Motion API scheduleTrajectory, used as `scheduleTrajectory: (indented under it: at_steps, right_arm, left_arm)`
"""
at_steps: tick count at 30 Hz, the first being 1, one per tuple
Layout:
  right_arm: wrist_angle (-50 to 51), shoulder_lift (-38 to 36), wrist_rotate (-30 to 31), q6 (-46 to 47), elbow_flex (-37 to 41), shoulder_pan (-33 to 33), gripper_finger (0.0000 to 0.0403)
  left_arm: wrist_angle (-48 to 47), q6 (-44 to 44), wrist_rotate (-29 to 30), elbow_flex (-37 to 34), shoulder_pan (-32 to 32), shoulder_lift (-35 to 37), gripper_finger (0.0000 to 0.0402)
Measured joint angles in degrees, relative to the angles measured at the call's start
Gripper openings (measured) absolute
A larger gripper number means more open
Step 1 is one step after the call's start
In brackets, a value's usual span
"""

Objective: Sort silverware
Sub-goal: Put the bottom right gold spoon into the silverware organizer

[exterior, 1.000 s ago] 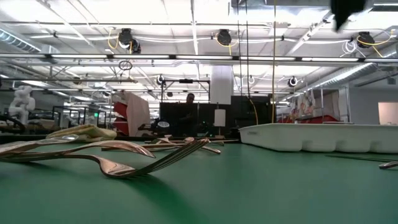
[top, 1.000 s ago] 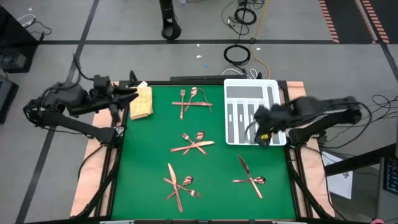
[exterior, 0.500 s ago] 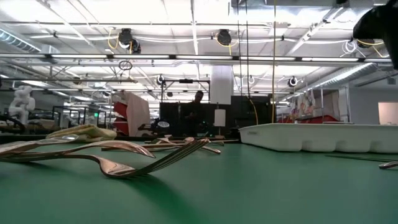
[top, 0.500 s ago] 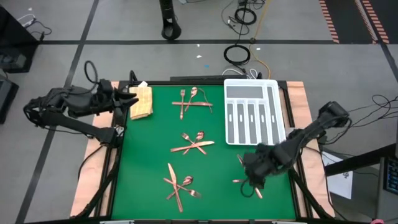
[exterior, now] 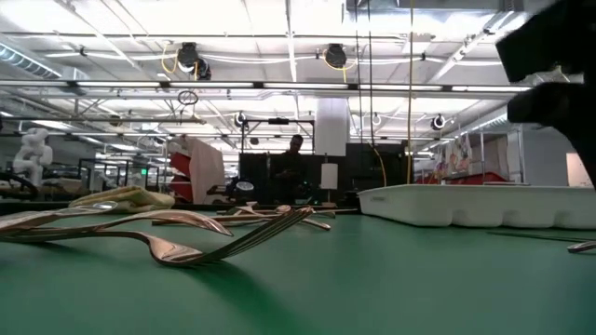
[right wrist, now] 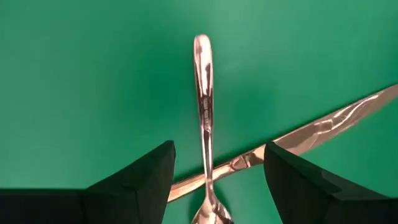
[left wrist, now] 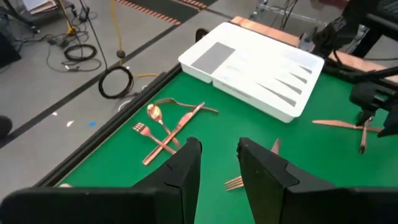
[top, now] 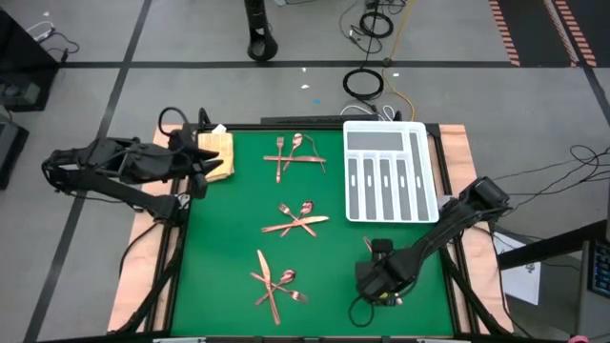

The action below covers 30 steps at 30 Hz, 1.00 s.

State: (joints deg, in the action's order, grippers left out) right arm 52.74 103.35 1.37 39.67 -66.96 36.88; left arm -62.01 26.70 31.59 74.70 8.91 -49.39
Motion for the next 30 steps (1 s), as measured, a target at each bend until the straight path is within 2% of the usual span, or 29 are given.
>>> scheduleTrajectory:
  at_steps: [7,10,13,17,18,26,30]
  right_arm:
    - [-0.6,4.6,-0.2,-3.5,-0.1,-0.2,0.0232]
    - [-0.6,6.6,-1.7,-3.8,-0.3,-0.2,0.0213]
    - [-1.1,7.9,-4.8,-3.8,-0.5,-0.3,0.0156]
    - [-2.1,8.1,-6.5,-3.2,-0.5,-0.2,0.0034]
    - [-2.1,8.0,-6.5,-2.5,-0.5,-0.2,0.0019]
    - [-0.9,5.8,-6.0,4.4,-2.4,-1.3,0.0003]
    - [-1.6,2.9,-3.6,8.7,-3.8,-2.6,0.0002]
  left_arm:
    - [-0.5,0.0,-1.2,0.0,0.0,0.0,0.0115]
    - [-0.5,0.0,-1.2,0.0,0.0,0.0,0.0115]
    - [-0.5,0.0,-1.3,0.0,0.0,0.0,0.0115]
    - [-0.8,0.0,-1.3,0.0,0.0,0.0,0.0115]
    - [-0.8,0.0,-1.3,0.0,0.0,0.0,0.0115]
    - [-2.2,-0.1,-1.3,0.0,0.0,0.0,0.0115]
    - [-2.2,-0.1,-1.3,0.0,0.0,0.0,0.0115]
